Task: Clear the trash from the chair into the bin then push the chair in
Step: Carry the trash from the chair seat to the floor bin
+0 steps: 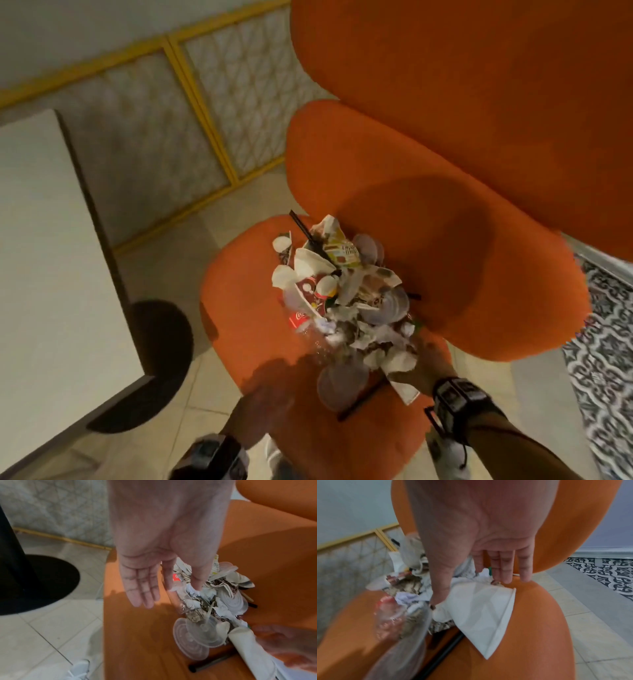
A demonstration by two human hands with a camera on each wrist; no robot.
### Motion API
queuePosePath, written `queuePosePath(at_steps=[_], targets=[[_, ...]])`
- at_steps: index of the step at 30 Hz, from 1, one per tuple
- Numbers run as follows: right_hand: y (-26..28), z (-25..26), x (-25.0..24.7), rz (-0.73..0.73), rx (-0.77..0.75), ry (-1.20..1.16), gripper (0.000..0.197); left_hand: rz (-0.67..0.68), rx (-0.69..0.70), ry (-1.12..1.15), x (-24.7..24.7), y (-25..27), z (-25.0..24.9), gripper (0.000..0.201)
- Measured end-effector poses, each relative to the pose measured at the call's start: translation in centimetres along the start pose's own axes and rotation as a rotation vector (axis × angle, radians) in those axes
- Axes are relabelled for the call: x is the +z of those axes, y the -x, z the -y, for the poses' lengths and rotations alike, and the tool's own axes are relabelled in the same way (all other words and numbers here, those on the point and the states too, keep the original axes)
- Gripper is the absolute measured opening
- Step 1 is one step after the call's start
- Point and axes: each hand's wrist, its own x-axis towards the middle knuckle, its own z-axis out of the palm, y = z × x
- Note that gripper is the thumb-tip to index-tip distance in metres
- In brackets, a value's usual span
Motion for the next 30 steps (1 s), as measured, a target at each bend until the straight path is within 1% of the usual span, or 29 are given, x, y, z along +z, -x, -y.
queuePosePath(at_steps=[1, 2, 3, 4, 5, 6, 8, 9, 10, 12, 14, 16, 18, 19, 21, 23, 25, 27, 28, 30], targets=[[0.1, 0.5, -0.2, 0.027, 0.01, 0.017, 0.12, -0.009, -0.046, -0.031, 0.9, -0.5, -0.1, 0.037], [0.1, 1.1, -0.2, 0.053, 0.026, 0.022, 0.116, -0.04, -0.097, 0.001, 1.5, -1.2, 0.4, 0.038], [0.0, 1.3, -0.1, 0.066, 0.027, 0.01, 0.115, -0.099, -0.173, 0.034, 2.1, -2.2, 0.1, 0.043], [-0.2, 1.4, 0.1, 0.066, 0.029, -0.015, 0.117, -0.179, -0.205, 0.044, 2.7, -3.5, 0.0, 0.043], [-0.6, 1.5, 0.4, 0.06, 0.034, -0.031, 0.12, -0.228, -0.188, -0.04, 3.2, -4.7, -1.1, 0.037], [-0.8, 1.6, 0.5, 0.062, 0.034, -0.029, 0.123, -0.242, -0.125, -0.139, 3.6, -5.4, -2.4, 0.033], [-1.2, 1.7, 0.9, 0.07, 0.038, 0.013, 0.124, -0.265, -0.033, -0.329, 4.4, -6.8, -4.0, 0.034], [-1.5, 1.7, 0.9, 0.065, 0.041, 0.03, 0.123, -0.27, -0.01, -0.296, 4.7, -7.1, -4.9, 0.032], [-1.6, 1.7, 1.0, 0.06, 0.045, 0.025, 0.122, -0.273, -0.024, -0.196, 5.0, -7.5, -5.3, 0.032], [-1.8, 1.7, 0.7, 0.055, 0.041, -0.035, 0.12, -0.3, -0.127, -0.044, 5.6, -9.3, -5.4, 0.046], [-2.2, 1.3, 0.5, 0.081, 0.023, -0.099, 0.116, -0.337, -0.197, 0.04, 5.8, -10.6, -6.0, 0.064], [-2.6, 1.0, 0.0, 0.115, 0.009, -0.147, 0.111, -0.386, -0.19, 0.11, 6.0, -12.3, -5.6, 0.081], [-2.8, 0.9, -0.3, 0.132, -0.009, -0.174, 0.104, -0.398, -0.166, 0.149, 6.1, -13.5, -5.6, 0.106], [-2.9, 1.0, -0.3, 0.139, -0.023, -0.184, 0.102, -0.404, -0.164, 0.154, 6.2, -14.1, -5.6, 0.115], [-3.2, 1.4, -0.2, 0.159, -0.049, -0.212, 0.105, -0.422, -0.214, 0.128, 6.1, -15.0, -5.4, 0.122], [-3.4, 1.7, 0.1, 0.184, -0.061, -0.225, 0.109, -0.398, -0.268, 0.123, 5.9, -15.7, -5.3, 0.119], [-3.6, 1.8, 0.5, 0.194, -0.056, -0.251, 0.111, -0.376, -0.281, 0.154, 5.8, -16.2, -5.0, 0.116], [-3.7, 1.7, 0.9, 0.153, -0.038, -0.283, 0.109, -0.359, -0.298, 0.196, 5.7, -16.4, -4.6, 0.116], [-3.8, 1.7, 1.0, 0.133, -0.015, -0.282, 0.107, -0.353, -0.303, 0.209, 5.8, -16.4, -4.5, 0.112], [-3.8, 1.8, 1.3, 0.096, 0.01, -0.23, 0.107, -0.368, -0.305, 0.234, 5.8, -16.1, -4.4, 0.098]])
